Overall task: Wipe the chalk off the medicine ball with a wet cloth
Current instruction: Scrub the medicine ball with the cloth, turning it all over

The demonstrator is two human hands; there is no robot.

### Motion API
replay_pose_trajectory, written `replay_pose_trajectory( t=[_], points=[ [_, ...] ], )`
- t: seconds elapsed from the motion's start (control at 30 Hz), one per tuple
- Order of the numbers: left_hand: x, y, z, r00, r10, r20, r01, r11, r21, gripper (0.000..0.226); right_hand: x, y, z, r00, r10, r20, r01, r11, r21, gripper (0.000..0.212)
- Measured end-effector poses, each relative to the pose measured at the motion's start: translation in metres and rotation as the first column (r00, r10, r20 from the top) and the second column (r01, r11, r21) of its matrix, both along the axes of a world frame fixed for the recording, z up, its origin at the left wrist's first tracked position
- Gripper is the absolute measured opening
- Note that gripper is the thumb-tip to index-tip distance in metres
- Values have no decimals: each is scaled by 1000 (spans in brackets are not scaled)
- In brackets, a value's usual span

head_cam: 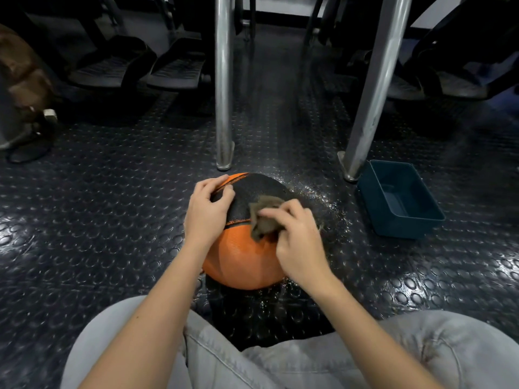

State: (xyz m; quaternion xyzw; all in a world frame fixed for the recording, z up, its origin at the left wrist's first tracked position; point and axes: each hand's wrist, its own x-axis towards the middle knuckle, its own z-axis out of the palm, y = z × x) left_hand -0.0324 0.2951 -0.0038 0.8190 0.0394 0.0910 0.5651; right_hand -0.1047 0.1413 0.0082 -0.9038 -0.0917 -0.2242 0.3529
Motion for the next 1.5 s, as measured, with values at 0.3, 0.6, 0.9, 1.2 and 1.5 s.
replay_pose_trajectory(
  t=[0.3,0.6,0.9,1.2,1.5],
  points=[
    [19,-7,8,994,41,-101,-42,999,-10,33,30,-45,-42,875,-271,-401,421,836,353,46],
    [32,-9,8,969,161,-185,-158,987,34,34,3,40,-10,994,-50,101,63,989,-133,47],
    [37,-13,9,965,-162,-205,133,980,-149,59,37,-44,-31,934,-313,-170,349,901,258,53],
    [17,-29,-8,955,-294,21,294,956,25,56,51,-70,-11,883,-354,-309,430,874,228,46],
    [18,-27,-10,966,-249,67,245,967,68,69,16,-26,-14,973,-229,-17,229,971,65,48]
  ],
)
